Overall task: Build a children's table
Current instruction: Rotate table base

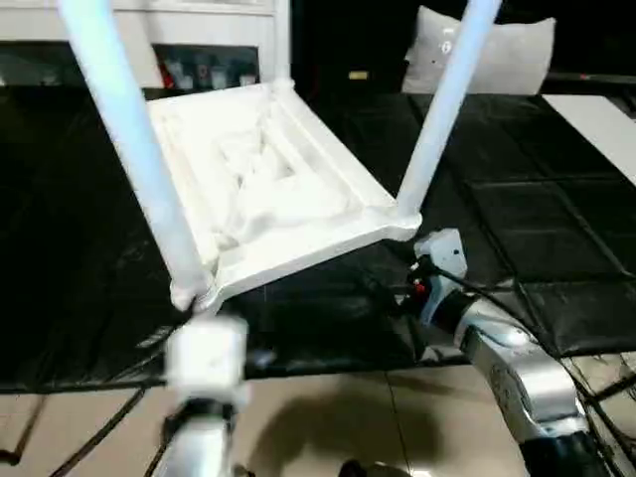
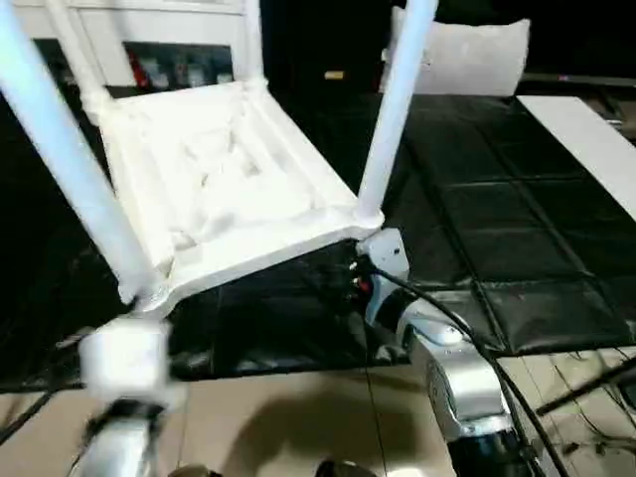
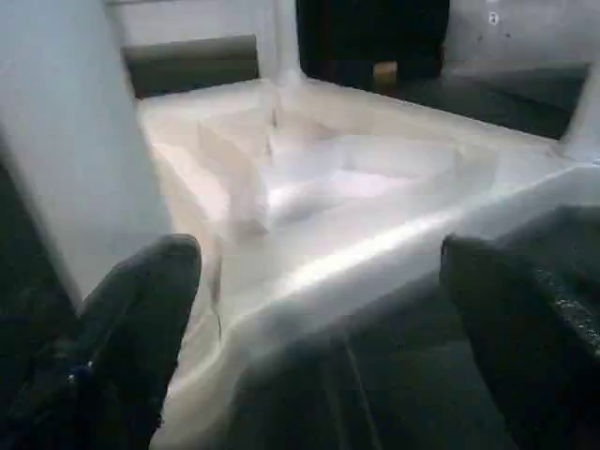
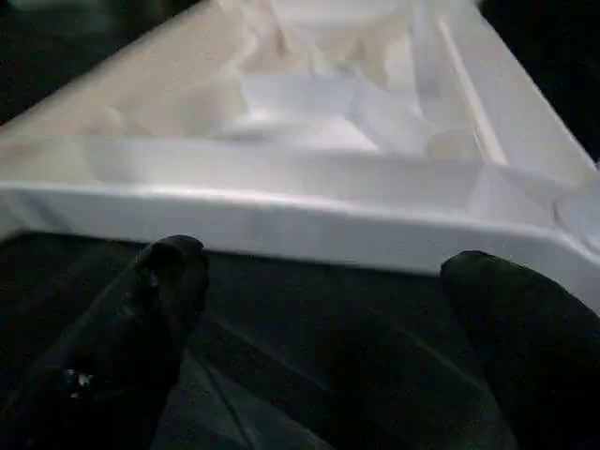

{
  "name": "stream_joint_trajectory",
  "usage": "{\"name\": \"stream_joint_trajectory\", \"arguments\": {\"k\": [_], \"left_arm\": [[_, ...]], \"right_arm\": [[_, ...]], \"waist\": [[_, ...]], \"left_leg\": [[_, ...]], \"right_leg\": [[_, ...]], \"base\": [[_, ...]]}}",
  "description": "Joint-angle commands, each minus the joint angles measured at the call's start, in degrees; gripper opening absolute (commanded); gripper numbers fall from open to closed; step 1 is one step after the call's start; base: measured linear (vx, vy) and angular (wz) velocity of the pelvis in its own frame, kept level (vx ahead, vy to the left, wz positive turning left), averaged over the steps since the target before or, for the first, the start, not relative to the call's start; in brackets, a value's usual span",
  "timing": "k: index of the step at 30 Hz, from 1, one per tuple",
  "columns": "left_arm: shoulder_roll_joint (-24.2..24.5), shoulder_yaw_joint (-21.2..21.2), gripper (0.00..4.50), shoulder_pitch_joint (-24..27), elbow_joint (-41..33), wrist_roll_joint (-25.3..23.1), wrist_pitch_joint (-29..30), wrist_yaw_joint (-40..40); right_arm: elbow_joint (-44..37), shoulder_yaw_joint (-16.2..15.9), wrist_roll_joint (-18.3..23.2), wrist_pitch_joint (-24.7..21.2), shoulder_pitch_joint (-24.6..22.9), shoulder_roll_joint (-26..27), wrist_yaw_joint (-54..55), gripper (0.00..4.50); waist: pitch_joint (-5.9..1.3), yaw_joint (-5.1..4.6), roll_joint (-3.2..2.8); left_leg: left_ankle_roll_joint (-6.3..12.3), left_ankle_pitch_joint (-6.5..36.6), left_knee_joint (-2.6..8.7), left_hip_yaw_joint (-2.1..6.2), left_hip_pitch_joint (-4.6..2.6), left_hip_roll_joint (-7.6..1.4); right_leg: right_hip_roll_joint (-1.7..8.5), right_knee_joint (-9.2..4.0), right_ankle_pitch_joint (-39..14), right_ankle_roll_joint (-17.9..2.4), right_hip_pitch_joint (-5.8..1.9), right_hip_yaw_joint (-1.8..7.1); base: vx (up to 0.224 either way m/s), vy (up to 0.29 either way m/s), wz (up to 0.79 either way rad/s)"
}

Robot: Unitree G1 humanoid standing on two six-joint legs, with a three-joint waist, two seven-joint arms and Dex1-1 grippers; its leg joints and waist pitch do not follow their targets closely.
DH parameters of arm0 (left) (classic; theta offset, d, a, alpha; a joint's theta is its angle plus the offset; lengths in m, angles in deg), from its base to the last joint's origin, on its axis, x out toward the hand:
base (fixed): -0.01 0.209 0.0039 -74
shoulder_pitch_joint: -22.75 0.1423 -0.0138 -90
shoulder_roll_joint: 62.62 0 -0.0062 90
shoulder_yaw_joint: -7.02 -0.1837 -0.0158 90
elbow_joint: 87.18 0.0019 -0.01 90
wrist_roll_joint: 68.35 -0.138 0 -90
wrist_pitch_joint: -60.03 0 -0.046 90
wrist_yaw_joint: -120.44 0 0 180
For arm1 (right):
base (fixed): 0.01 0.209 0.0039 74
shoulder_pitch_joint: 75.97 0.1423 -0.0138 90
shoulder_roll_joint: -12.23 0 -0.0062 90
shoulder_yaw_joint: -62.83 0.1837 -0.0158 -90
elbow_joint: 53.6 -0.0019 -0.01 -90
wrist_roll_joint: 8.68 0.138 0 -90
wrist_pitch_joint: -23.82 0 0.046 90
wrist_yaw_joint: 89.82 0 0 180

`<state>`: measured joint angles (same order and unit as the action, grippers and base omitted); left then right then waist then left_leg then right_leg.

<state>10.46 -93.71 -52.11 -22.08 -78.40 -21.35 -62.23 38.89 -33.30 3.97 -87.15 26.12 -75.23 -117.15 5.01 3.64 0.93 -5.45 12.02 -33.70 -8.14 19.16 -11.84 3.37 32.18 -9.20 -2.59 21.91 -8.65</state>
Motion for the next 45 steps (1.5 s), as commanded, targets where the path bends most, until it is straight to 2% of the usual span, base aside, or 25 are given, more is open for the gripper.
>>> {"name": "stream_joint_trajectory", "arguments": {"k": [1, 2, 3, 4, 5, 6, 7, 8, 9, 10, 11, 12, 13, 15, 16, 23, 26, 27, 29, 34, 38, 40, 41, 42, 45], "left_arm": [[8.84, 16.48, 4.48, -9.03, 9.58, 12.11, -0.41, 4.52], [12.56, 21.07, 4.48, -11.77, 14.1, 15.52, -1.17, 6.24], [14.0, 23.06, 4.48, -13.19, 16.76, 16.99, -1.61, 6.67], [15.86, 26.07, 4.48, -15.36, 20.45, 18.94, -2.08, 6.72], [16.05, 27.2, 4.48, -16.03, 21.11, 20.2, -2.27, 6.92], [16.07, 27.4, 4.48, -16.07, 20.9, 20.78, -2.32, 7.23], [15.75, 26.77, 4.48, -15.42, 19.81, 21.1, -2.4, 8.14], [15.75, 26.77, 4.48, -15.42, 19.81, 21.1, -2.4, 8.14], [14.23, 24.83, 4.48, -14.06, 16.94, 22.06, -2.15, 11.51], [13.55, 23.57, 4.48, -13.37, 15.56, 21.86, -2.08, 12.93], [13.62, 22.35, 4.48, -13.07, 15.17, 22.53, -2.71, 14.21], [13.65, 22.08, 4.48, -13.01, 15.08, 22.69, -2.86, 14.5], [13.76, 19.01, 4.48, -12.31, 14.04, 24.55, -4.46, 17.21], [13.05, 17.31, 4.48, -12.16, 13.21, 25.75, -5.39, 19.09], [12.8, 16.95, 4.48, -12.18, 13.0, 25.79, -5.46, 19.21], [11.19, 17.35, 4.48, -15.54, 14.43, 24.07, -4.38, 17.3], [12.01, 17.34, 4.48, -17.3, 15.89, 25.41, -4.93, 18.24], [12.14, 17.36, 4.48, -17.29, 16.07, 25.65, -5.05, 18.65], [12.67, 17.32, 4.48, -16.43, 16.26, 25.5, -5.18, 19.69], [13.33, 17.05, 4.48, -14.06, 16.7, 23.76, -5.71, 20.22], [13.16, 17.35, 4.48, -13.17, 16.93, 23.44, -6.14, 19.52], [12.97, 17.87, 4.48, -13.05, 16.88, 23.66, -6.09, 19.03], [12.98, 17.95, 4.48, -12.92, 16.88, 23.64, -6.18, 19.02], [13.01, 18.02, 4.48, -12.75, 16.88, 23.61, -6.29, 19.03], [12.96, 18.17, 4.48, -12.38, 17.08, 23.42, -6.55, 18.87]], "right_arm": [[1.47, 0.78, -0.99, -0.98, 0.67, 0.17, 1.73, 4.5], [1.87, 0.89, -1.12, -1.02, 0.85, 0.26, 2.05, 4.5], [2.23, 0.92, -1.42, -0.88, 1.01, 0.21, 2.32, 4.5], [2.79, 1.04, -1.79, -0.69, 1.32, 0.18, 2.71, 4.5], [2.89, 1.26, -1.88, -0.61, 1.48, 0.1, 2.9, 4.5], [2.87, 1.45, -1.89, -0.63, 1.6, 0.04, 2.98, 4.5], [2.69, 1.62, -1.79, -0.73, 1.61, 0.0, 2.95, 4.5], [2.69, 1.62, -1.79, -0.73, 1.61, 0.0, 2.95, 4.5], [2.56, 1.72, -1.79, -0.63, 1.62, -0.12, 2.94, 4.5], [2.48, 1.71, -1.74, -0.4, 1.61, -0.17, 2.78, 4.5], [2.54, 1.68, -1.74, -0.25, 1.66, -0.18, 2.74, 4.5], [2.55, 1.67, -1.74, -0.21, 1.68, -0.18, 2.74, 4.5], [2.72, 1.66, -1.72, 0.27, 1.94, -0.12, 2.77, 4.5], [2.97, 1.7, -1.64, 0.86, 2.28, 0.02, 2.36, 4.5], [3.04, 1.66, -1.61, 1.1, 2.36, 0.05, 2.15, 4.5], [2.33, 0.5, -1.16, 2.25, 2.48, 0.35, -0.26, 4.5], [-0.63, -1.07, 2.04, 2.89, 1.0, -0.48, -6.77, 4.5], [-1.66, -1.45, 3.1, 2.74, 0.58, -0.72, -8.61, 4.5], [-3.89, -1.84, 5.73, 2.41, 0.03, -0.94, -12.36, 4.5], [-4.87, -2.0, 9.73, 1.23, 1.97, 0.75, -16.23, 4.5], [0.58, -2.83, 6.71, 3.73, 7.6, 4.05, -13.33, 4.5], [7.95, -3.49, 1.63, 7.77, 13.76, 7.25, -7.63, 4.5], [9.36, -3.73, 0.61, 8.73, 14.87, 7.79, -6.52, 4.5], [10.67, -3.98, -0.33, 9.65, 15.89, 8.29, -5.51, 4.5], [14.91, -4.26, -2.37, 11.68, 19.13, 9.97, -2.23, 4.5]], "waist": [[-3.4, 0.37, -0.86], [-3.34, 0.23, -0.49], [-3.31, -0.33, -0.36], [-3.6, -0.53, -1.06], [-4.14, -1.31, -1.66], [-4.2, -1.39, -1.71], [-4.29, -1.31, -1.69], [-4.28, -1.13, -1.72], [-4.22, -1.08, -1.46], [-4.43, -0.75, -1.77], [-4.41, -0.34, -1.41], [-4.42, 0.01, -1.53], [-4.5, 0.48, -1.48], [-4.33, 0.83, -0.65], [-4.36, 1.23, -0.92], [-4.43, 1.27, -0.66], [-4.71, 1.43, -0.92], [-4.81, 1.56, -1.18], [-4.92, 1.52, -0.89], [-4.96, 1.5, -0.97], [-4.84, 1.32, -1.09], [-4.75, 1.25, -1.24], [-4.71, 1.21, -1.57], [-4.7, 1.2, -1.43], [-5.05, 1.68, -1.67]], "left_leg": [[3.26, 13.82, 3.5, -0.05, -0.41, -0.67], [3.65, 13.22, 3.56, 0.12, 0.39, 0.38], [3.37, 13.12, 3.89, 0.4, 1.23, 0.19], [2.85, 12.2, 3.89, 0.87, 1.8, -0.13], [2.21, 11.96, 3.59, 1.19, 1.48, -0.51], [2.19, 12.1, 3.5, 1.18, 1.21, -0.58], [2.59, 12.17, 3.45, 1.03, 0.59, -0.95], [3.1, 11.99, 3.62, 0.89, 0.42, -1.29], [3.32, 11.77, 3.7, 0.81, 0.55, -1.37], [3.48, 10.69, 3.77, 0.85, 0.77, -1.66], [3.64, 10.09, 3.79, 0.68, 0.67, -1.91], [3.63, 9.92, 3.8, 0.61, 0.55, -1.89], [3.6, 9.82, 3.77, 0.37, 0.13, -1.87], [3.64, 9.58, 3.92, 0.06, 0.57, -1.79], [3.41, 9.55, 3.92, -0.06, 0.43, -1.87], [2.83, 9.98, 3.83, -0.32, 0.35, -1.54], [3.05, 10.57, 3.79, -0.2, 0.43, -1.59], [3.09, 10.45, 3.75, -0.14, 0.4, -1.63], [3.57, 9.81, 3.78, -0.1, 0.6, -1.74], [3.67, 9.72, 3.82, -0.07, 0.54, -1.85], [2.51, 11.48, 3.9, 0.01, 0.34, -1.82], [1.26, 12.84, 3.94, 0.13, 0.28, -1.78], [0.76, 14.04, 3.83, 0.07, -0.13, -1.74], [0.7, 14.02, 3.89, 0.07, -0.04, -1.7], [0.38, 13.05, 3.94, 0.11, -0.21, -2.04]], "right_leg": [[4.85, -5.96, -26.45, -0.49, -1.99, 3.61], [4.42, -5.84, -28.2, 0.78, -2.54, 3.01], [4.38, -5.6, -28.66, 1.62, -3.27, 2.75], [4.75, -5.23, -27.77, 1.99, -4.02, 2.57], [4.61, -5.16, -24.88, 2.17, -3.67, 2.55], [4.67, -5.07, -24.01, 1.3, -3.4, 2.68], [4.67, -4.86, -22.48, -0.85, -2.84, 2.98], [4.66, -4.52, -20.97, -2.94, -2.56, 3.32], [4.66, -4.39, -20.46, -3.57, -2.58, 3.45], [4.99, -3.92, -18.86, -4.95, -2.8, 3.73], [5.05, -3.79, -17.6, -5.78, -2.58, 4.02], [5.11, -3.7, -17.38, -6.02, -2.55, 4.12], [5.11, -3.64, -16.56, -6.55, -2.31, 4.33], [5.14, -3.57, -17.53, -6.32, -2.66, 4.4], [5.32, -3.59, -18.76, -5.8, -2.68, 4.41], [5.09, -4.4, -23.72, -1.97, -2.66, 4.05], [5.06, -4.52, -23.34, -1.24, -2.84, 3.89], [5.1, -4.4, -22.85, -1.33, -2.84, 3.89], [5.03, -4.19, -21.6, -1.52, -2.92, 3.96], [4.96, -4.06, -21.22, -2.47, -2.72, 3.94], [5.1, -4.29, -23.66, -2.59, -2.48, 3.84], [5.29, -4.26, -24.82, -3.22, -2.35, 3.77], [5.26, -4.5, -25.45, -3.15, -2.09, 3.79], [5.29, -4.51, -25.26, -2.93, -2.23, 3.82], [5.21, -3.81, -20.89, -3.85, -2.19, 4.2]], "base": [[0.0, 0.0, 0.0], [0.0, 0.0, 0.0], [-0.051, -0.025, -0.2], [-0.027, -0.009, -0.26], [-0.027, -0.009, -0.26], [0.0, 0.0, 0.0], [0.0, 0.0, 0.0], [0.0, 0.0, 0.0], [0.0, 0.0, 0.0], [0.0, 0.0, 0.0], [0.0, 0.0, 0.0], [0.0, 0.0, 0.0], [0.0, 0.0, 0.0], [0.0, 0.0, 0.0], [0.0, 0.0, 0.0], [0.0, 0.0, 0.0], [0.0, 0.0, 0.0], [0.0, 0.0, 0.0], [0.0, 0.0, 0.0], [0.0, 0.0, 0.0], [0.0, 0.0, 0.0], [0.0, 0.0, 0.0], [0.0, 0.0, 0.0], [0.0, 0.0, 0.0], [0.0, 0.0, 0.0]]}}
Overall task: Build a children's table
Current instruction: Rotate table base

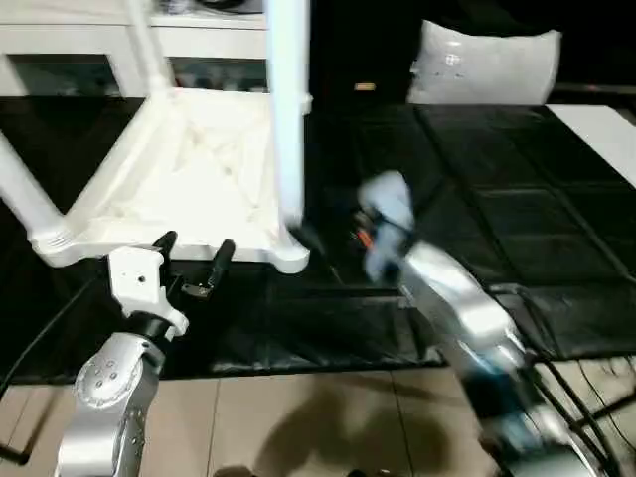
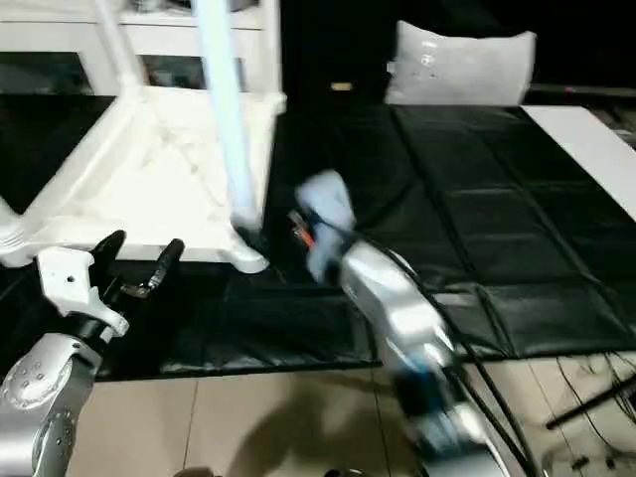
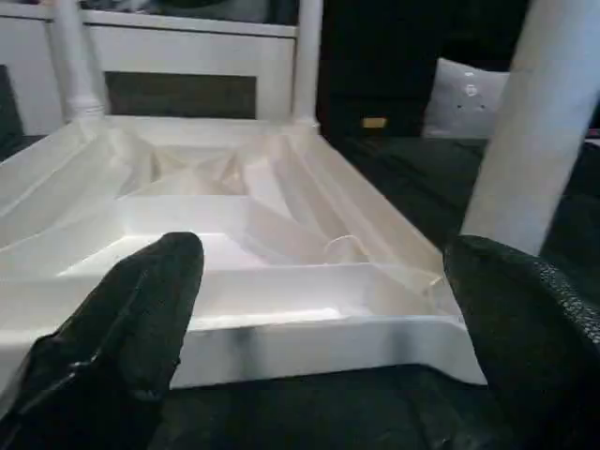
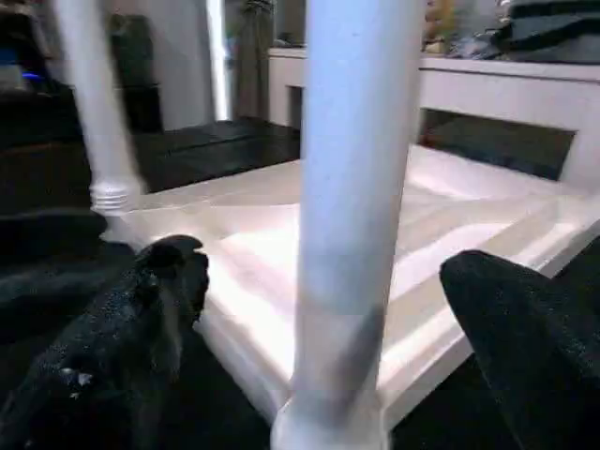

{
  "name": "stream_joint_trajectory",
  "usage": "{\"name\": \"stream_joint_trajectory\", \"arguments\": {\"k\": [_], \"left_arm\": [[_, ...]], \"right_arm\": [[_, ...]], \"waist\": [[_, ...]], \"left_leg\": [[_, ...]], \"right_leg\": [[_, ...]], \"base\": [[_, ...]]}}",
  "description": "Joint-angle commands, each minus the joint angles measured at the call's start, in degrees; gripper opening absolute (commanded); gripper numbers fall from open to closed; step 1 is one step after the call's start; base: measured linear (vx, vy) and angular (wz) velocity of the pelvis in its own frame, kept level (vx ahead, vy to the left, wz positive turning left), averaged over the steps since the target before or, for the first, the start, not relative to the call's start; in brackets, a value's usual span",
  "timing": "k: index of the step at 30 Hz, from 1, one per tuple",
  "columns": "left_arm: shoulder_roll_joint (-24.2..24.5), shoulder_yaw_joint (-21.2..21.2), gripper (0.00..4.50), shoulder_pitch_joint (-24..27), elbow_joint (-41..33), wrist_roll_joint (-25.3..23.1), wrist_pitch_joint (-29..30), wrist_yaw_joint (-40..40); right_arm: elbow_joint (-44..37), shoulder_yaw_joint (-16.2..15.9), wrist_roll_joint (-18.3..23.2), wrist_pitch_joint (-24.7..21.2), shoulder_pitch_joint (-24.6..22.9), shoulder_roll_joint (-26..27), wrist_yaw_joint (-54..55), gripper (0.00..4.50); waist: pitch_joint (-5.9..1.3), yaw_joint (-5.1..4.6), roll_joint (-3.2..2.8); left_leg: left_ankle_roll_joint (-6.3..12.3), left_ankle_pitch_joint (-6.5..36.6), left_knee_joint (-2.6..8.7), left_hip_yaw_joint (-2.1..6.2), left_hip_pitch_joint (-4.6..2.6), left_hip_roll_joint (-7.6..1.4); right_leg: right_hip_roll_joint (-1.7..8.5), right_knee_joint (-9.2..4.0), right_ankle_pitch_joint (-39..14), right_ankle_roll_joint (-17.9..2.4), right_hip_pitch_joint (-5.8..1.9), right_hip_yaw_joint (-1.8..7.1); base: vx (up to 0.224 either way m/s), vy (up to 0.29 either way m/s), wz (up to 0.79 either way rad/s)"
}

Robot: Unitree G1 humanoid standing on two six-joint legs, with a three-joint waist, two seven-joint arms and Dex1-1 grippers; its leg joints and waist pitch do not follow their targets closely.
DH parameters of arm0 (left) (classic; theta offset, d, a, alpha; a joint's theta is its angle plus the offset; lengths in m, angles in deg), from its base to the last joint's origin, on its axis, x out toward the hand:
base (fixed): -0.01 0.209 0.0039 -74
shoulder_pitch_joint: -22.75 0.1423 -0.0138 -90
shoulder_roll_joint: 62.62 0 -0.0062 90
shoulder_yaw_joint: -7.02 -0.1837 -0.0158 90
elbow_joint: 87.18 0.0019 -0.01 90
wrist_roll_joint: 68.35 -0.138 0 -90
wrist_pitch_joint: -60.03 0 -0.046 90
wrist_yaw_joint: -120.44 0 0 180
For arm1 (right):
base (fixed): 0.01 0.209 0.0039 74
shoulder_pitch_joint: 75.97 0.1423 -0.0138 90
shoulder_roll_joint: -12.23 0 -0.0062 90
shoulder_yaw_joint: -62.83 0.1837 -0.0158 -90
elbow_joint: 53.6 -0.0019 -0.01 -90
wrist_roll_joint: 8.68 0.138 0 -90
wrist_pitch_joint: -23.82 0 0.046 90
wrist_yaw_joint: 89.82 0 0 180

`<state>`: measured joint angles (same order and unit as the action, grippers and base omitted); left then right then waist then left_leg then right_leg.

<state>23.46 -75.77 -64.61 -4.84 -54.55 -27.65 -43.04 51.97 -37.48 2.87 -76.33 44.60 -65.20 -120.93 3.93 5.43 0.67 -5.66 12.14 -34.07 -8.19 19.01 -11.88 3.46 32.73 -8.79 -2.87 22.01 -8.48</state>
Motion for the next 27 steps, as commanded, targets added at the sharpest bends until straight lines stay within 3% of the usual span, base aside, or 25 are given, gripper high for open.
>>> {"name": "stream_joint_trajectory", "arguments": {"k": [1, 4, 6, 10, 12, 16, 17, 19, 22, 23, 27], "left_arm": [[-0.12, -0.04, 4.48, 0.3, -0.23, -0.62, -0.41, -0.22], [-0.26, -0.43, 4.48, 0.32, -0.37, -0.82, -0.59, -0.11], [-0.43, -0.67, 4.48, 0.27, -0.47, -0.8, -0.62, -0.17], [-0.91, -1.23, 4.48, 1.34, -1.63, -0.28, -0.75, 0.25], [-0.8, -1.27, 4.48, 2.6, -2.42, -0.18, -1.16, 0.71], [-0.6, -1.5, 4.48, 4.86, -4.22, 0.52, -1.78, 1.82], [-0.41, -1.81, 4.48, 5.37, -4.62, 0.57, -2.09, 2.36], [-0.34, -2.05, 4.48, 5.82, -4.95, 0.45, -2.38, 2.65], [-0.41, -1.91, 4.48, 7.8, -5.48, 0.73, -3.57, 3.47], [-0.46, -1.73, 4.48, 8.4, -5.6, 0.94, -3.85, 3.63], [0.05, -0.38, 4.48, 9.89, -5.12, 1.6, -4.92, 4.46]], "right_arm": [[6.3, 0.31, -2.26, 2.8, 3.81, 1.84, 4.48, 4.5], [12.44, 0.98, -2.54, 5.3, 7.9, 4.35, 6.1, 4.5], [17.02, 1.93, -2.58, 7.43, 10.61, 5.99, 6.91, 4.5], [24.41, 5.81, -2.8, 10.0, 14.45, 7.04, 14.5, 4.5], [26.49, 9.05, -2.3, 11.25, 15.35, 5.68, 19.53, 4.5], [28.33, 13.27, -2.0, 13.91, 15.58, 1.47, 23.14, 4.5], [28.86, 14.12, -2.15, 14.75, 15.48, 0.24, 23.53, 4.5], [28.98, 15.1, -2.26, 15.36, 15.07, -1.06, 24.28, 4.5], [28.57, 17.99, -2.2, 16.97, 13.11, -5.12, 27.1, 4.5], [28.46, 18.6, -2.15, 17.26, 12.69, -6.01, 27.56, 4.5], [30.15, 20.65, -2.87, 18.94, 12.01, -10.2, 29.09, 4.5]], "waist": [[-4.11, -0.16, -1.51], [-4.24, -0.53, -1.48], [-4.16, -0.51, -1.85], [-4.07, -0.42, -1.77], [-4.01, -0.4, -1.75], [-3.8, 0.02, -1.51], [-3.7, 0.05, -0.69], [-3.71, 0.21, -0.89], [-3.83, 0.28, -0.7], [-3.92, 0.26, -0.4], [-4.24, 0.53, -0.21]], "left_leg": [[0.43, 11.93, 4.45, 0.29, 0.3, -2.08], [0.16, 10.8, 4.28, 0.15, 0.65, -1.92], [0.24, 11.34, 4.27, 0.05, 0.55, -1.95], [-0.3, 12.17, 4.32, -0.06, 0.12, -2.1], [-0.57, 12.4, 4.39, -0.08, 0.25, -2.08], [-0.87, 15.62, 4.27, -0.6, -0.64, -1.88], [-0.57, 16.58, 4.18, -0.84, -0.7, -1.65], [-0.04, 16.33, 4.13, -0.83, -0.41, -1.43], [0.57, 14.71, 4.02, -0.79, -0.06, -1.36], [0.77, 14.02, 3.89, -0.92, 0.04, -1.21], [1.4, 11.05, 3.73, -0.98, 0.48, -1.12]], "right_leg": [[5.21, -3.67, -18.71, -4.85, -2.42, 4.12], [5.18, -2.86, -15.06, -6.68, -2.66, 4.48], [5.18, -2.85, -14.94, -7.14, -2.57, 4.53], [5.14, -2.92, -15.57, -7.59, -2.37, 4.64], [5.07, -2.74, -15.2, -7.35, -2.43, 4.64], [4.6, -3.07, -17.51, -6.52, -1.72, 4.89], [4.53, -3.38, -19.78, -5.85, -1.61, 4.97], [4.66, -3.5, -22.83, -4.53, -1.72, 5.05], [4.67, -3.82, -24.21, -2.52, -1.76, 4.93], [4.52, -3.72, -23.73, -2.42, -1.79, 4.98], [4.33, -3.15, -20.5, -2.69, -1.99, 5.03]], "base": [[0.0, 0.0, 0.0], [0.0, 0.0, 0.0], [0.0, 0.0, 0.0], [0.0, 0.0, 0.0], [0.0, 0.0, 0.0], [0.0, 0.0, 0.0], [0.0, 0.0, 0.0], [0.0, 0.0, 0.0], [0.0, 0.0, 0.0], [0.0, 0.0, 0.0], [0.0, 0.0, 0.0]]}}
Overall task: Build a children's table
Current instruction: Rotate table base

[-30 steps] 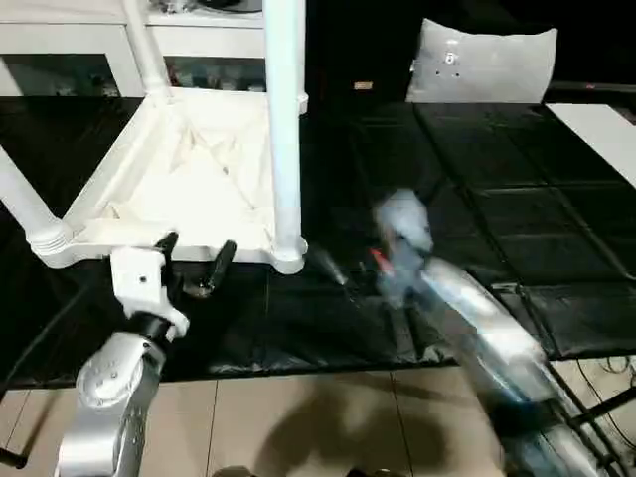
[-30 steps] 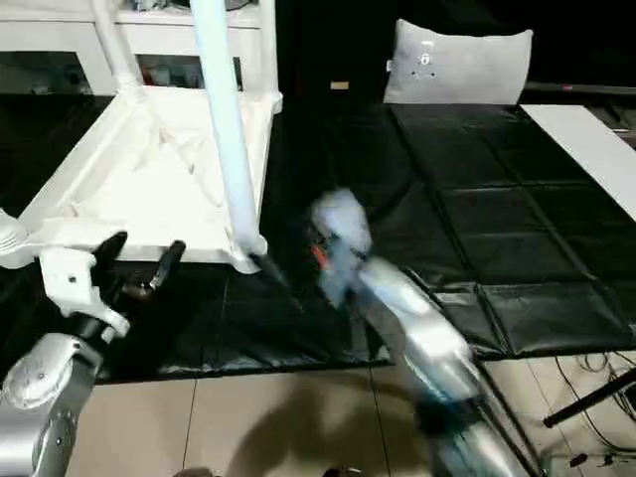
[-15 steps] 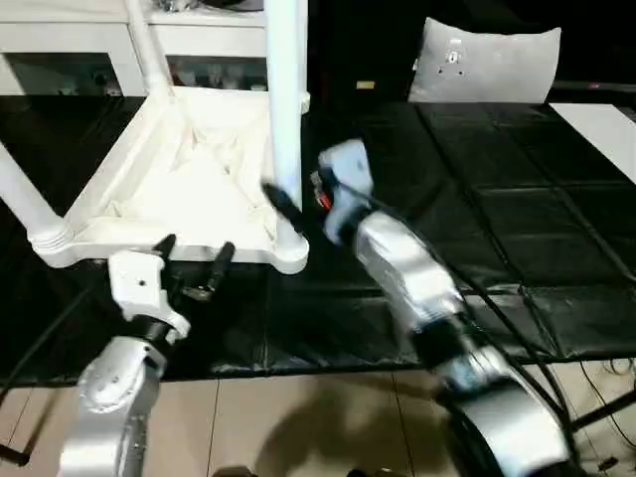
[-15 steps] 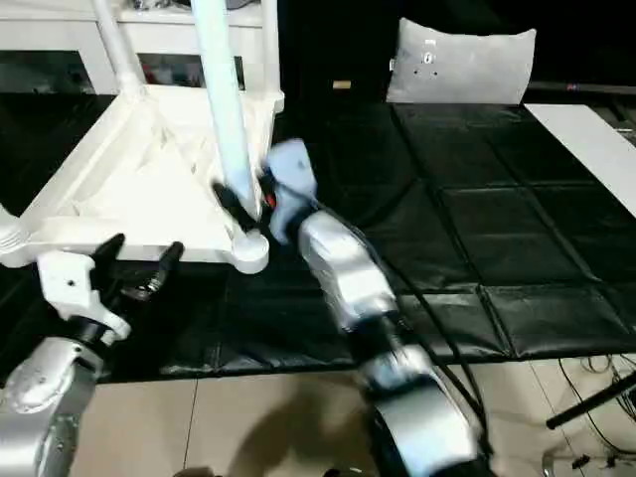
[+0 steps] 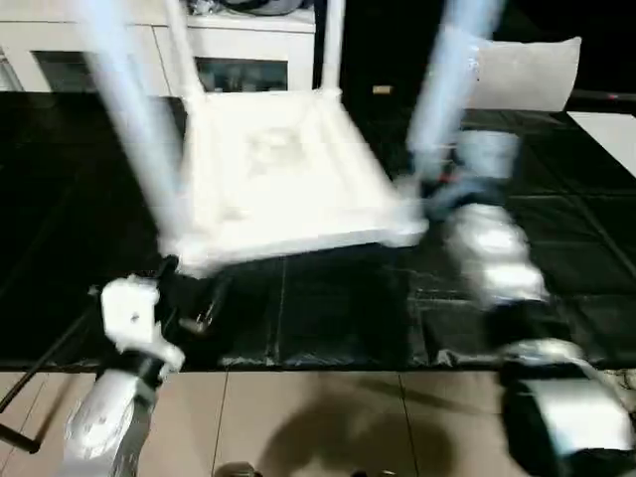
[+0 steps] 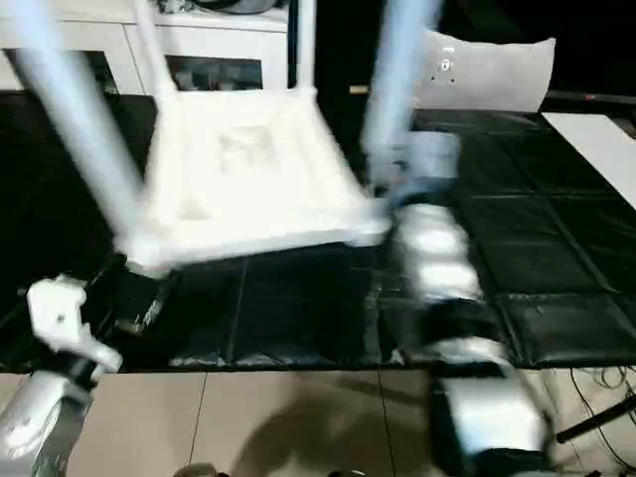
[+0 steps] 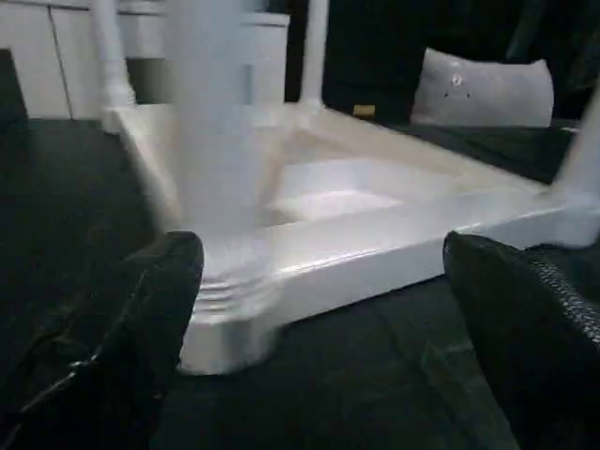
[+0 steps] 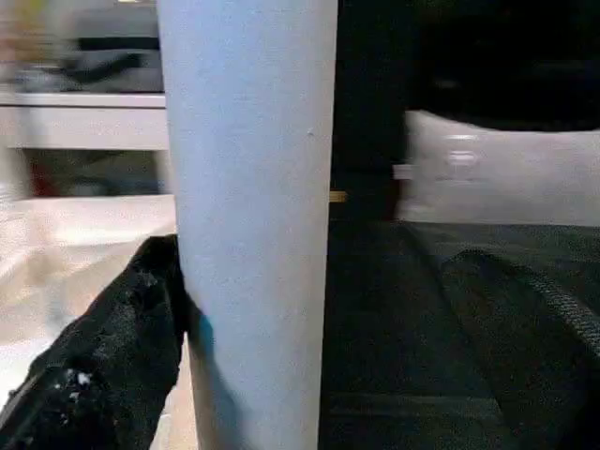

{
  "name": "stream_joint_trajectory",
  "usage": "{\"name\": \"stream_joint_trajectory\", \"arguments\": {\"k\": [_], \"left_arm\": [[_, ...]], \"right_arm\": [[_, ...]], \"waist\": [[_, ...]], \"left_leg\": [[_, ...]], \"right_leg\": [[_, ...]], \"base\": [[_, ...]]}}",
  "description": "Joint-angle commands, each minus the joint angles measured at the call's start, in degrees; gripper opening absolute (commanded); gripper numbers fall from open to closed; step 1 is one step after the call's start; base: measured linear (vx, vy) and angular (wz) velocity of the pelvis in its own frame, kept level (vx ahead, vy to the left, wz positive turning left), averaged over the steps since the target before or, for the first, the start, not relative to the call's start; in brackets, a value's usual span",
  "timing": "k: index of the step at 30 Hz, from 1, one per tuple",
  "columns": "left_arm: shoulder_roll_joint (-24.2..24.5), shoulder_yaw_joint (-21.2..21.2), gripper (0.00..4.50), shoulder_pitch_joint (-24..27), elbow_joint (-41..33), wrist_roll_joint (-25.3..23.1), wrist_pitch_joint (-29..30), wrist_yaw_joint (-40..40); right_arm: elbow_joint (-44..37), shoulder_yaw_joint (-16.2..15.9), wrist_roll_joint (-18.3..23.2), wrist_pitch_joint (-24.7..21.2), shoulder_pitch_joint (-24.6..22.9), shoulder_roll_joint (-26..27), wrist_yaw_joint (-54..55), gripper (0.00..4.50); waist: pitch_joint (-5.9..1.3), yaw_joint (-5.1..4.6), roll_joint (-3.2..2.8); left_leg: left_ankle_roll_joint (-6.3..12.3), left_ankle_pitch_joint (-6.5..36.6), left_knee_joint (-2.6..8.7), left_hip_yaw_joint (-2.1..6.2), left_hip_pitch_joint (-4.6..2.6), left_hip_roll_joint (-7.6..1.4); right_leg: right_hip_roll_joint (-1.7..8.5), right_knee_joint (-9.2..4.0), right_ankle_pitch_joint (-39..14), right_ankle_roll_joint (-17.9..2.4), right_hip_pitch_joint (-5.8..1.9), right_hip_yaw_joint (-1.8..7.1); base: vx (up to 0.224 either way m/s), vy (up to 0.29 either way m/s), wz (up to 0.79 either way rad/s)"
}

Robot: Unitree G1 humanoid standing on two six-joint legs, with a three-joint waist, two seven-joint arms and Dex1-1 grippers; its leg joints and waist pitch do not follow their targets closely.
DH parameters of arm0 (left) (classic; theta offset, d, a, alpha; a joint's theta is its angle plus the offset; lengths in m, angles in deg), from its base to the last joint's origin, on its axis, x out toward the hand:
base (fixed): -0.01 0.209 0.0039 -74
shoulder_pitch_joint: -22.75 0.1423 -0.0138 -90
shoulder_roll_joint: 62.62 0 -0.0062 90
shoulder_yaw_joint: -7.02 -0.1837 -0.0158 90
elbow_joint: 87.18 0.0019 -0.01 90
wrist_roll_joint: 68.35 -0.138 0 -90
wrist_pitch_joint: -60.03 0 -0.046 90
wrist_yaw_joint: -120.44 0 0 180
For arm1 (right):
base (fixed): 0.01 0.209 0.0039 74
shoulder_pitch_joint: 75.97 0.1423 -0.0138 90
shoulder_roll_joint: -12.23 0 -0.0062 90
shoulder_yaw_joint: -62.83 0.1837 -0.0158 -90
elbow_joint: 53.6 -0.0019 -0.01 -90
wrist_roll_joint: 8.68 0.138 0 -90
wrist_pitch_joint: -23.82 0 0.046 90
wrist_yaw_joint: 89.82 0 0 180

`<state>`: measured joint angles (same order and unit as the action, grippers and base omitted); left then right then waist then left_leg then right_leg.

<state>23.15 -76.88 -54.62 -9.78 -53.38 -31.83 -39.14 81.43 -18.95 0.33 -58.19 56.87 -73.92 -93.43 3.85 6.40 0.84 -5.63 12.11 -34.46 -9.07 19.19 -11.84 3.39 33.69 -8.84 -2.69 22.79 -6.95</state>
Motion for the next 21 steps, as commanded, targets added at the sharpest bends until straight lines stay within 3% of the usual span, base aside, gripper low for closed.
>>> {"name": "stream_joint_trajectory", "arguments": {"k": [1, 5, 8, 14, 21], "left_arm": [[0.67, 1.15, 4.48, -0.09, 0.18, 0.23, -0.83, 0.54], [1.79, 2.06, 4.48, -1.01, 0.99, 1.11, -1.07, 1.75], [3.2, 1.23, 4.48, -2.98, 2.36, 2.28, -0.65, 4.63], [5.68, -0.39, 4.48, -10.0, 5.62, 5.26, 2.02, 10.96], [6.44, -2.52, 4.48, -16.39, 7.79, 7.39, 5.44, 15.16]], "right_arm": [[1.86, 2.66, -0.57, 1.27, -0.23, -2.68, 2.03, 4.5], [3.61, 3.9, -0.55, 0.66, -1.32, -6.22, 1.51, 4.5], [0.67, 1.57, -0.4, -2.84, -4.18, -5.48, -3.82, 4.5], [-6.8, -1.37, 0.82, -5.58, -11.33, -0.02, -4.52, 4.5], [-8.19, -2.82, 0.3, -7.53, -13.22, 2.68, -5.6, 4.5]], "waist": [[-4.22, -0.42, -0.29], [-4.22, -0.32, -0.13], [-4.09, -0.38, 0.01], [-4.26, -1.11, 0.01], [-4.11, -1.39, 0.05]], "left_leg": [[1.82, 9.76, 3.95, -0.22, 0.49, -1.14], [2.75, 9.16, 3.66, -0.55, 0.68, -1.01], [3.52, 8.97, 3.75, -0.57, 0.84, -0.96], [2.61, 9.61, 4.09, -0.23, 0.71, -1.27], [1.58, 9.75, 4.09, -0.37, 0.49, -1.14]], "right_leg": [[4.19, -3.68, -17.75, -3.77, -2.66, 3.58], [4.11, -3.38, -16.91, -4.62, -2.7, 3.63], [4.03, -3.58, -17.5, -4.35, -2.8, 3.61], [4.56, -3.73, -20.28, -4.16, -2.82, 3.65], [4.46, -3.64, -20.61, -4.3, -2.71, 3.91]], "base": [[0.0, 0.0, 0.0], [0.0, 0.0, 0.0], [0.0, 0.0, 0.0], [0.0, 0.0, 0.0], [0.0, 0.0, 0.0]]}}
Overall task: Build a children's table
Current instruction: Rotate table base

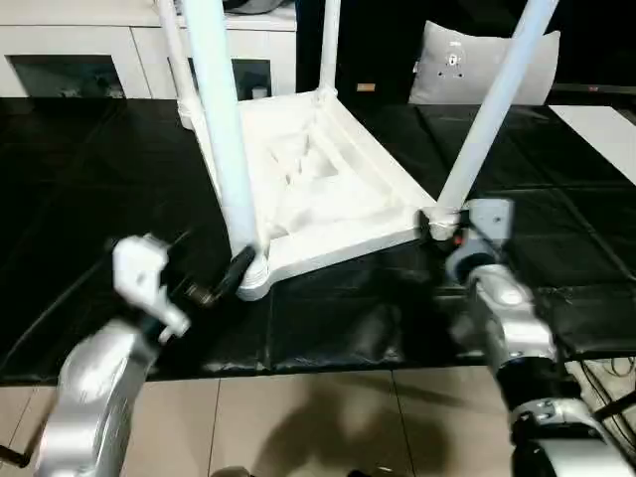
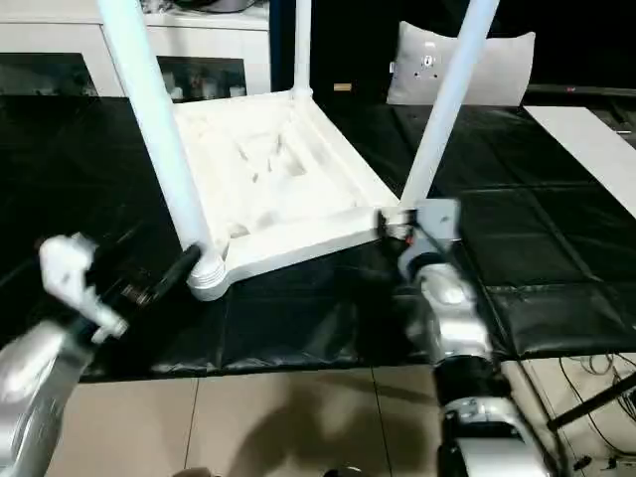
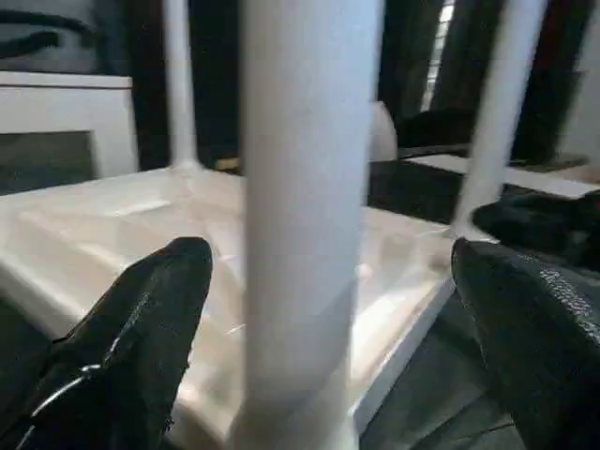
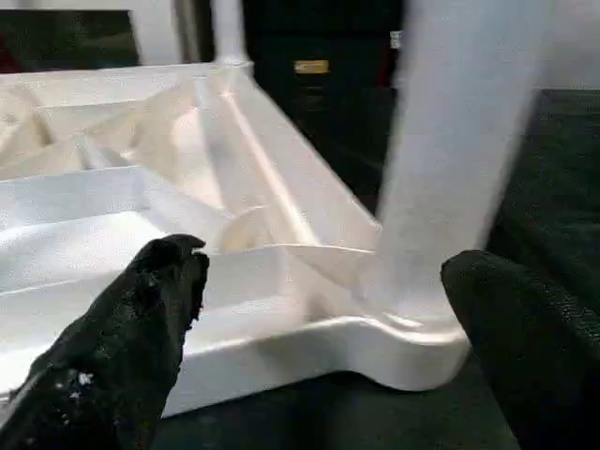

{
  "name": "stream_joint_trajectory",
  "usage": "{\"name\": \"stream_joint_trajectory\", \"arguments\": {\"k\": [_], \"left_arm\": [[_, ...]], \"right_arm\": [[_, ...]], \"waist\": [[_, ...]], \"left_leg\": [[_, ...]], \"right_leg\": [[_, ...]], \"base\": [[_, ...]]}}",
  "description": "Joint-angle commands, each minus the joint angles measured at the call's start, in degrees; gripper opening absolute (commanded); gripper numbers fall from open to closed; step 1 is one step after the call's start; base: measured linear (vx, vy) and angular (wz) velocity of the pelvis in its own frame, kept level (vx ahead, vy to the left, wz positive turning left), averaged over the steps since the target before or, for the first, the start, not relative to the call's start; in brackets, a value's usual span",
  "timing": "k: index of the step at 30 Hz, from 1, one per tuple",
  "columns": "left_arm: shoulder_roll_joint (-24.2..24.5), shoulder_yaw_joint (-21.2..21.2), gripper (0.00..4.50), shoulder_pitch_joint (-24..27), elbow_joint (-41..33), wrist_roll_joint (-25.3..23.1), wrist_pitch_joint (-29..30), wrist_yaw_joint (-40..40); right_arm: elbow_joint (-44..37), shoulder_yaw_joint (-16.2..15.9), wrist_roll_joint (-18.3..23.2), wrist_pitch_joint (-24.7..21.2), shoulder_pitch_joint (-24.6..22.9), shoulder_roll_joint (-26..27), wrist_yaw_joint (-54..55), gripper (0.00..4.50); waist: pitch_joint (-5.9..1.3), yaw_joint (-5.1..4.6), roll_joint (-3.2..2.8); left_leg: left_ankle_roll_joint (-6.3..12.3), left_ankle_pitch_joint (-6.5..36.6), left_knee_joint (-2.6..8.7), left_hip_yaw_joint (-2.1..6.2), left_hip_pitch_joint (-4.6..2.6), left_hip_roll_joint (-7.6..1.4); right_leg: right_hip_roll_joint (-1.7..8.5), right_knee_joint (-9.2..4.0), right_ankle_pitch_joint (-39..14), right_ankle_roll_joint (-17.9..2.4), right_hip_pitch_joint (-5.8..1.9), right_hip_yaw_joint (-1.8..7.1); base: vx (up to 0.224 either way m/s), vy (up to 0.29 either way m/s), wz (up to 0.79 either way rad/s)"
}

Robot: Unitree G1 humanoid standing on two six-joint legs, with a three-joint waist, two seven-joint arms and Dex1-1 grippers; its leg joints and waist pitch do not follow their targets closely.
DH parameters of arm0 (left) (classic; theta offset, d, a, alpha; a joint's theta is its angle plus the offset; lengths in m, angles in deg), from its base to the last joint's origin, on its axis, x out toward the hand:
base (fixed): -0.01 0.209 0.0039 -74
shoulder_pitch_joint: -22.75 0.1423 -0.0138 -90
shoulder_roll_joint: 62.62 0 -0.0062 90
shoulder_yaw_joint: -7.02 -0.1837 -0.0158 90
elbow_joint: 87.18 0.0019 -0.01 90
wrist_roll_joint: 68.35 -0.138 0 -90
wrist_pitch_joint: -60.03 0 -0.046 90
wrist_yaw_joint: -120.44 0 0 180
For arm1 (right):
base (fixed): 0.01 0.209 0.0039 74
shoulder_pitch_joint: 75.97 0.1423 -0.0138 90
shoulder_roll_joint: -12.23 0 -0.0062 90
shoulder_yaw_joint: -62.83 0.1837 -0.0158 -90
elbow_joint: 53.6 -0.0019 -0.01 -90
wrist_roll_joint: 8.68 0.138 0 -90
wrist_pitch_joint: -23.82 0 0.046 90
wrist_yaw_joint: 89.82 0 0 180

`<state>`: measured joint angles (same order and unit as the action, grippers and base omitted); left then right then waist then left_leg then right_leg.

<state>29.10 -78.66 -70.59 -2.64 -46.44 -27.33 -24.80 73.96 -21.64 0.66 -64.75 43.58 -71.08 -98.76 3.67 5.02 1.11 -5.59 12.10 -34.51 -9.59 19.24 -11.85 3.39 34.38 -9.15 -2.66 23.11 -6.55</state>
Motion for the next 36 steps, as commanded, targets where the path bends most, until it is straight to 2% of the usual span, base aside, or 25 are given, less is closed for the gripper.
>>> {"name": "stream_joint_trajectory", "arguments": {"k": [1, 3, 4, 5, 8, 9, 11, 13, 14, 16, 19, 20, 21, 23, 28, 29, 31, 33, 36], "left_arm": [[-0.16, -1.59, 4.48, -4.58, 4.66, 0.89, 1.71, 2.76], [-0.69, -2.0, 4.48, -7.61, 8.78, 1.1, 1.77, 4.35], [-0.69, -2.51, 4.48, -9.32, 11.52, 0.64, 1.52, 5.42], [-0.53, -2.95, 4.48, -10.05, 12.65, 0.18, 1.33, 6.06], [-0.54, -4.46, 4.48, -12.84, 14.97, 0.64, 3.11, 9.04], [-0.71, -5.1, 4.48, -13.59, 14.66, 1.68, 4.77, 10.41], [-0.75, -7.03, 4.48, -14.67, 13.34, 3.55, 8.45, 13.55], [-0.55, -8.06, 4.48, -15.11, 13.13, 4.18, 9.72, 15.35], [0.54, -10.86, 4.48, -15.28, 11.29, 5.97, 13.12, 19.97], [2.1, -13.73, 4.48, -14.81, 7.66, 9.07, 17.55, 24.82], [2.93, -14.93, 4.48, -14.42, 4.48, 11.99, 21.39, 27.34], [3.09, -15.4, 4.48, -14.12, 2.82, 13.27, 22.87, 27.87], [2.89, -15.82, 4.48, -13.83, 1.22, 14.19, 24.0, 27.99], [2.47, -16.35, 4.48, -13.52, -0.57, 15.03, 25.11, 27.97], [-1.02, -19.28, 4.48, -13.95, -4.63, 15.72, 26.24, 26.06], [-1.98, -19.61, 4.48, -14.28, -4.68, 15.59, 26.12, 25.44], [-3.73, -20.3, 4.48, -14.91, -4.79, 15.42, 26.08, 24.48], [-5.51, -20.94, 4.48, -15.43, -4.92, 14.83, 25.86, 23.05], [-6.33, -20.94, 4.48, -15.6, -4.44, 12.61, 24.45, 21.38]], "right_arm": [[0.39, -1.3, -0.89, -2.85, 0.43, 0.09, -1.86, 4.5], [1.53, -2.25, -1.8, -3.95, 0.86, -0.03, -2.55, 4.5], [2.2, -2.92, -2.4, -4.63, 1.2, -0.25, -2.67, 4.5], [2.51, -3.07, -2.61, -4.69, 1.43, -0.37, -2.52, 4.5], [4.68, -3.03, -3.13, -5.2, 2.84, -0.84, -2.13, 4.5], [5.73, -3.02, -3.46, -5.61, 3.32, -1.11, -1.84, 4.5], [7.12, -3.02, -3.96, -6.33, 3.9, -1.56, -1.6, 4.5], [7.26, -2.98, -4.05, -6.56, 3.95, -1.64, -1.73, 4.5], [7.55, -2.93, -3.96, -6.52, 4.08, -1.63, -1.83, 4.5], [8.41, -2.86, -4.03, -6.22, 4.44, -1.64, -1.91, 4.5], [9.84, -2.84, -4.31, -5.8, 4.99, -1.85, -2.06, 4.5], [10.23, -2.94, -4.46, -5.8, 5.1, -2.03, -2.22, 4.5], [10.55, -2.94, -4.55, -5.69, 5.21, -2.14, -2.37, 4.5], [10.76, -2.95, -4.55, -5.53, 5.3, -2.2, -2.72, 4.5], [11.21, -4.08, -3.47, -3.31, 6.41, -0.03, -7.56, 4.5], [11.18, -4.24, -3.0, -3.34, 6.6, 0.77, -8.46, 4.5], [11.54, -4.75, -2.82, -3.13, 6.98, 2.43, -9.95, 4.5], [11.79, -5.35, -3.14, -1.37, 7.34, 3.97, -10.4, 4.5], [10.66, -3.56, -2.03, 1.29, 7.8, 4.68, -8.73, 4.5]], "waist": [[-3.93, -0.02, 0.02], [-3.99, 0.3, -0.32], [-3.97, 0.13, -0.35], [-4.21, 0.22, -0.25], [-4.46, 0.22, -0.33], [-4.46, 0.22, -0.33], [-4.46, 0.45, -0.1], [-4.38, 0.61, -0.08], [-4.48, 0.75, -0.38], [-4.4, 0.72, -0.32], [-4.43, 0.7, -0.19], [-4.42, 0.63, 0.02], [-4.32, 0.61, -0.06], [-4.15, 0.17, 0.27], [-3.94, -0.27, 0.37], [-3.96, -0.44, 0.39], [-3.96, -0.87, 0.24], [-4.03, -1.36, 0.35], [-4.18, -1.32, 0.19]], "left_leg": [[1.66, 9.5, 4.09, 0.03, 0.4, -0.97], [1.66, 9.08, 4.01, -0.11, -0.03, -0.8], [1.42, 8.68, 4.25, 0.19, 0.58, -0.91], [1.01, 8.46, 4.08, 0.18, 0.31, -1.04], [0.82, 6.41, 4.0, 0.15, 0.46, -1.06], [0.82, 6.41, 4.0, 0.15, 0.46, -1.06], [1.04, 5.56, 3.83, -0.18, 0.21, -1.08], [1.37, 5.64, 3.89, -0.17, 0.27, -1.11], [1.22, 5.63, 3.87, -0.17, 0.14, -1.19], [1.06, 5.42, 3.93, -0.14, 0.31, -1.21], [0.82, 5.41, 3.78, -0.33, 0.33, -1.0], [0.84, 5.03, 3.72, -0.36, 0.55, -0.97], [0.88, 5.08, 3.75, -0.35, 0.57, -0.89], [0.84, 6.26, 3.7, -0.34, 0.73, -0.77], [1.16, 7.92, 3.6, -0.36, 0.65, -0.63], [1.24, 7.88, 3.66, -0.25, 0.81, -0.65], [1.33, 7.97, 3.63, -0.19, 0.94, -0.53], [1.6, 8.24, 3.56, -0.12, 0.96, -0.58], [2.2, 7.3, 3.56, -0.12, 0.56, -0.97]], "right_leg": [[4.34, -4.45, -20.61, -4.19, -2.97, 3.52], [4.35, -4.5, -20.23, -4.39, -2.76, 3.69], [4.44, -4.34, -19.98, -4.44, -3.28, 3.53], [4.66, -4.16, -19.16, -4.55, -3.25, 3.69], [4.68, -3.45, -15.35, -5.99, -3.46, 3.87], [4.68, -3.45, -15.35, -5.99, -3.46, 3.87], [4.69, -3.03, -12.49, -8.19, -3.25, 4.05], [4.7, -3.06, -12.64, -8.37, -3.33, 4.05], [4.86, -2.94, -12.79, -8.33, -3.36, 4.08], [4.8, -2.77, -12.08, -8.65, -3.42, 4.13], [4.72, -2.59, -11.63, -9.09, -3.48, 4.29], [4.69, -2.52, -11.28, -9.05, -3.62, 4.34], [4.57, -2.64, -11.76, -8.82, -3.65, 4.27], [4.57, -3.07, -15.35, -7.42, -3.8, 4.16], [4.34, -4.08, -22.22, -4.48, -3.55, 3.85], [4.32, -4.13, -22.77, -4.0, -3.63, 3.78], [4.22, -4.21, -23.08, -3.78, -3.64, 3.67], [4.32, -4.36, -23.73, -3.82, -3.58, 3.62], [4.38, -4.07, -21.18, -5.0, -3.19, 3.85]], "base": [[0.0, 0.0, 0.0], [0.0, 0.0, 0.0], [0.0, 0.0, 0.0], [0.0, 0.0, 0.0], [0.0, 0.0, 0.0], [0.0, 0.0, 0.0], [0.0, 0.0, 0.0], [0.0, 0.0, 0.0], [0.0, 0.0, 0.0], [0.0, 0.0, 0.0], [0.0, 0.0, 0.0], [0.0, 0.0, 0.0], [0.0, 0.0, 0.0], [0.0, 0.0, 0.0], [0.0, 0.0, 0.0], [0.0, 0.0, 0.0], [0.0, 0.0, 0.0], [0.0, 0.0, 0.0], [0.0, 0.0, 0.0]]}}
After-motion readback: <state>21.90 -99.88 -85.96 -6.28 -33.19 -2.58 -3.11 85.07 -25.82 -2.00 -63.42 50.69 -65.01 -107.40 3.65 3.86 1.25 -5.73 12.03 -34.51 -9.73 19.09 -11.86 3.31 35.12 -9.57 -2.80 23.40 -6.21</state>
